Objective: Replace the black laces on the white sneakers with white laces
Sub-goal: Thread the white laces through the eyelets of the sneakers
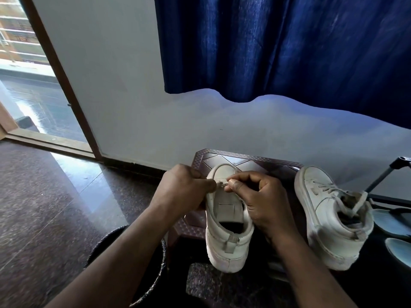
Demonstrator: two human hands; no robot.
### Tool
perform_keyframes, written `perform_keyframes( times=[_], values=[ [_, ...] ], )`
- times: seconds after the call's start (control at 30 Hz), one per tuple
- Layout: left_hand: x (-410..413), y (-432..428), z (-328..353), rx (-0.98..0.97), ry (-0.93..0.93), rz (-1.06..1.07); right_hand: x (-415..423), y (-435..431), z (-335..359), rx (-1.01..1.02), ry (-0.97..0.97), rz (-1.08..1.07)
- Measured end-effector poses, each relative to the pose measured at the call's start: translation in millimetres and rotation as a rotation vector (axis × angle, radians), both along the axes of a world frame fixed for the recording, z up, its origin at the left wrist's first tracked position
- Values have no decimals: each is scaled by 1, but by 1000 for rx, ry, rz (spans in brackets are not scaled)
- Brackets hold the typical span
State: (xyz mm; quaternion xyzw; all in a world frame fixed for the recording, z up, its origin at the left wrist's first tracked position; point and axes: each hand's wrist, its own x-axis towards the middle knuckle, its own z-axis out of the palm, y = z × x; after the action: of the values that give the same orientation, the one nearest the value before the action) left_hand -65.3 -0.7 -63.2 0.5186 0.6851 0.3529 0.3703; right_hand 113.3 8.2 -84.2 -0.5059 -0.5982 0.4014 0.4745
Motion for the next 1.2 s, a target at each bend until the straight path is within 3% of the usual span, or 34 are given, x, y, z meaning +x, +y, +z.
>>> perform_keyframes(
  times=[0.27, 0.43, 1.03, 1.2],
  values=[
    [-6, 1, -6, -103, -343, 11, -1, 1, -3, -27, 64, -11],
    [-1, 0, -9, -52, -331, -7, 4, 0, -4, -55, -41, 29],
    [-1, 5, -12, -60, -376, -11, -8, -1, -2, -47, -302, -149],
    [0, 1, -9, -55, -309, -12, -10, -1, 0, -56, -378, -162]
  ],
)
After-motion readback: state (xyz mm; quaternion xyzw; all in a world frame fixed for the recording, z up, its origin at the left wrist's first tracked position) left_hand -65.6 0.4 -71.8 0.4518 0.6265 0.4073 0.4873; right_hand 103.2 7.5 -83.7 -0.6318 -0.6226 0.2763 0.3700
